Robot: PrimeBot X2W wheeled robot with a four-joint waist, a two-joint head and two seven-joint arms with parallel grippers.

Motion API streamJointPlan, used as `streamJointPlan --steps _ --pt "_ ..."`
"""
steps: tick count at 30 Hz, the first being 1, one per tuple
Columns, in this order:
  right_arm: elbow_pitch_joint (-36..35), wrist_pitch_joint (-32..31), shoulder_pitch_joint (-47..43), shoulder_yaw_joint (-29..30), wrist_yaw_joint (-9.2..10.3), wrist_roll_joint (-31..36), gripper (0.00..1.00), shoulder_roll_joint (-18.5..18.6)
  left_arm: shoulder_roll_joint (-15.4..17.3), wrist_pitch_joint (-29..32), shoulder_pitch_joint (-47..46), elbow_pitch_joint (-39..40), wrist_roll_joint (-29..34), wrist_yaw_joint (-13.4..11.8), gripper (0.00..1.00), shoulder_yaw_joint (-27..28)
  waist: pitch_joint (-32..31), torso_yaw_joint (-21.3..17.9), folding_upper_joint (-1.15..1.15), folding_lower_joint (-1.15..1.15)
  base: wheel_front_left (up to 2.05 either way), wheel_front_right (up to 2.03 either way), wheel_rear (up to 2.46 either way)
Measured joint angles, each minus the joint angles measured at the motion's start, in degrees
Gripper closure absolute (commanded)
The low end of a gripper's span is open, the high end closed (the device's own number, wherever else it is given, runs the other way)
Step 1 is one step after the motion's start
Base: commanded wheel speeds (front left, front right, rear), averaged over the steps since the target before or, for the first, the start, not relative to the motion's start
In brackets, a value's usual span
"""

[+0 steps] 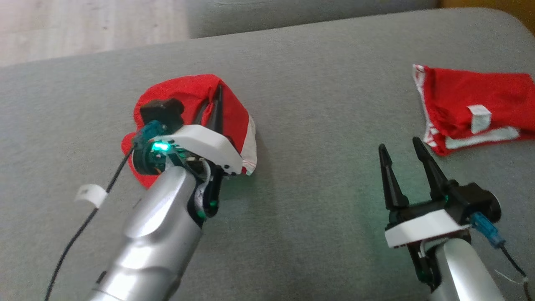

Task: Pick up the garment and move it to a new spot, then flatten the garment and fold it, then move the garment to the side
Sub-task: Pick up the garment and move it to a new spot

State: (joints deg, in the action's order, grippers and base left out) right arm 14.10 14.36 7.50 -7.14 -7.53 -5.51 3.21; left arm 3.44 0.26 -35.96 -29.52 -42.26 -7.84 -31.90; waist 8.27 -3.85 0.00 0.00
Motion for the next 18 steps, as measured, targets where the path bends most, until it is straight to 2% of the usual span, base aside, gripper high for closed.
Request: streamJointPlan --steps 4,5,6,7,13,18 --pt "0.4 0.0 1.5 -1.5 0.00 -0.2 0.00 0.0 -0.8 -0.8 -0.7 -2.4 0.0 -0.8 1.00 -3.0 1.0 -2.8 0.00 0.00 0.00 0.00 0.00" --pt "0.6 0.0 1.7 -1.8 0.00 -0.6 0.00 0.0 -0.9 -1.0 -1.0 -3.2 -0.1 -0.9 0.61 -3.7 1.3 -3.4 0.00 0.01 0.00 0.00 0.00" --pt "0.7 0.0 1.9 -2.1 0.00 -0.8 0.00 0.0 -1.0 -1.5 -1.3 -3.9 -0.2 -1.1 0.04 -4.3 1.5 -4.0 0.00 0.01 0.00 0.00 0.00" --pt "0.8 0.0 2.2 -2.3 0.00 -1.1 0.00 0.0 -0.9 -1.9 -1.8 -4.4 -0.3 -1.0 0.00 -5.3 1.7 -4.6 0.00 0.00 0.00 0.00 0.00" --pt "1.1 0.0 2.8 -2.7 0.00 -2.0 0.00 0.0 -1.0 -4.2 -4.4 -4.6 -4.3 -0.2 0.00 -10.2 2.5 -6.6 0.00 0.01 0.00 0.00 0.00" --pt "1.2 0.0 2.6 -1.9 0.00 -2.1 0.00 0.0 -1.0 -7.6 -5.6 -6.0 -5.7 -0.2 0.00 -12.1 1.8 -6.1 0.00 0.00 0.00 0.00 0.00"
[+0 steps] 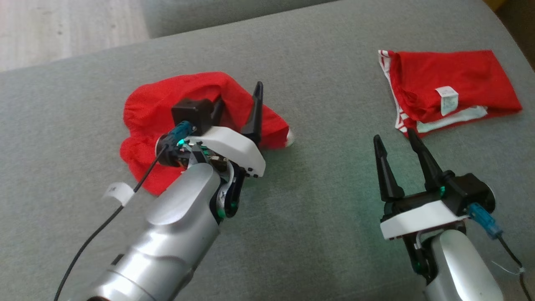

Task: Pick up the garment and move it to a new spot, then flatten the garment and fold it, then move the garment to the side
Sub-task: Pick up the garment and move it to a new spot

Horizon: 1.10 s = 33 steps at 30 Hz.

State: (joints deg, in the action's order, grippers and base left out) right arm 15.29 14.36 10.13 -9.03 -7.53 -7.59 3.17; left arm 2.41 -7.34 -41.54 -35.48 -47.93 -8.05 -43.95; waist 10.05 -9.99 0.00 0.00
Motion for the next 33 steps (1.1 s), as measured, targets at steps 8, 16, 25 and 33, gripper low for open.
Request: streamJointPlan --steps 8,16,25,33 --pt "-0.1 0.0 -0.9 2.8 0.00 0.4 0.00 0.0 3.3 -4.6 -0.6 -1.7 2.8 1.4 0.00 -0.4 -2.3 4.0 0.00 0.00 0.00 0.00 0.00" --pt "-0.2 0.0 -4.5 5.8 0.00 1.7 0.00 -0.2 8.5 -2.9 3.7 1.6 3.5 4.1 0.00 -2.6 -4.8 10.2 0.00 0.00 0.00 0.00 0.00" --pt "-0.1 0.0 -4.8 4.4 0.00 1.5 0.00 -0.3 5.7 1.1 4.8 4.5 4.2 4.5 0.00 -7.2 -5.8 11.4 0.00 0.00 0.00 0.00 0.00" --pt "0.0 0.0 -4.7 3.6 0.00 -0.4 0.00 -0.3 3.6 13.9 3.2 3.4 5.5 9.3 0.00 -16.5 -5.8 9.6 0.00 -0.01 0.00 0.00 0.00"
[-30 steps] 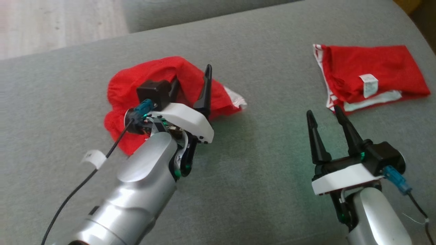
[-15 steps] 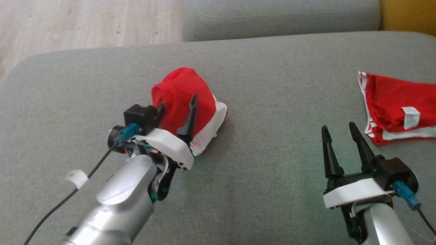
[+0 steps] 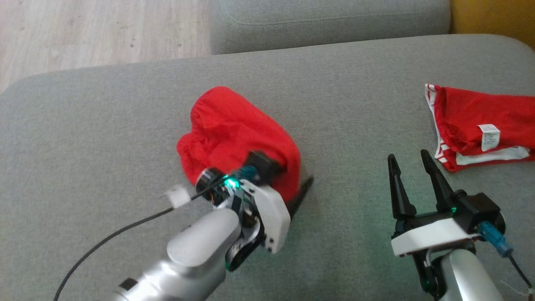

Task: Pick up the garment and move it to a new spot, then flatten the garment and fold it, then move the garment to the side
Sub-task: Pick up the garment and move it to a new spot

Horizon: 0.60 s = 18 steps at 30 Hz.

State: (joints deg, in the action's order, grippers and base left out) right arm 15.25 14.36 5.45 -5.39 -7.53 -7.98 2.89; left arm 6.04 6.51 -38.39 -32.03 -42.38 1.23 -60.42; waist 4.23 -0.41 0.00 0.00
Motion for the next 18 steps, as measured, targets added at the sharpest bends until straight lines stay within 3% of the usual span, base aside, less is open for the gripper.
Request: streamJointPlan --steps 4,10,18 --pt "0.0 0.0 0.0 0.0 0.00 -0.6 0.00 0.0 1.7 7.5 0.0 -0.9 0.0 1.4 0.00 -3.2 0.0 -0.6 0.00 0.00 0.00 0.00 0.00" --pt "0.0 0.0 -0.1 0.8 0.00 -0.8 0.00 0.0 6.3 8.6 0.4 2.9 -1.8 0.8 0.00 -2.4 -0.7 0.2 0.00 0.00 0.00 0.00 0.00" --pt "0.1 0.0 -0.3 1.9 0.00 -1.0 0.00 0.0 13.6 12.1 5.5 12.7 -3.4 0.2 0.00 -2.5 -2.7 4.1 0.00 0.00 0.00 0.00 0.00"
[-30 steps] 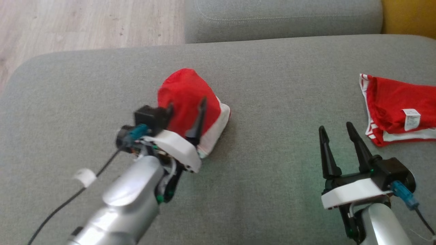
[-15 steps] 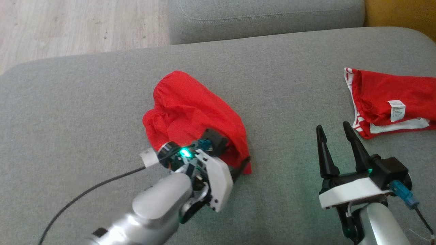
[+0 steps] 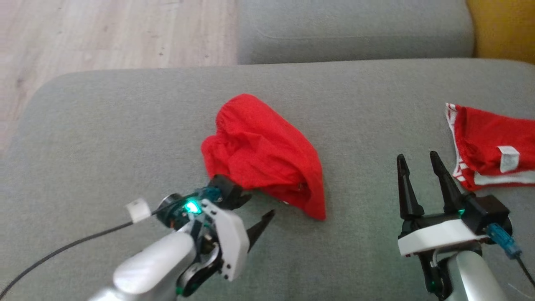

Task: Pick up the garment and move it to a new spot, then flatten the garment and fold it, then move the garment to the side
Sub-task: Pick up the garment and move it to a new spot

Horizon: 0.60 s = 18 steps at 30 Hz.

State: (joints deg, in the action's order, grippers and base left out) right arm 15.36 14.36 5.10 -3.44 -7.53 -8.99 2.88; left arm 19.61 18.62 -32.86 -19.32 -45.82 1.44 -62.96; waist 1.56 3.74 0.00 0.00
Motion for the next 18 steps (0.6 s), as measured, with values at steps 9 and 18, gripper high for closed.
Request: streamJointPlan --steps 9,18 --pt "-0.2 0.0 -0.7 0.0 0.00 0.0 0.00 0.0 8.8 -6.7 5.8 10.4 -1.1 -7.3 0.00 6.1 -1.9 3.0 0.00 0.00 0.00 0.00 0.00" --pt "-0.4 0.0 -2.4 0.2 0.00 0.2 0.00 -0.1 10.1 -29.3 16.5 9.5 -1.9 -11.5 0.00 14.8 -2.3 4.1 0.00 0.00 0.00 0.00 0.00"
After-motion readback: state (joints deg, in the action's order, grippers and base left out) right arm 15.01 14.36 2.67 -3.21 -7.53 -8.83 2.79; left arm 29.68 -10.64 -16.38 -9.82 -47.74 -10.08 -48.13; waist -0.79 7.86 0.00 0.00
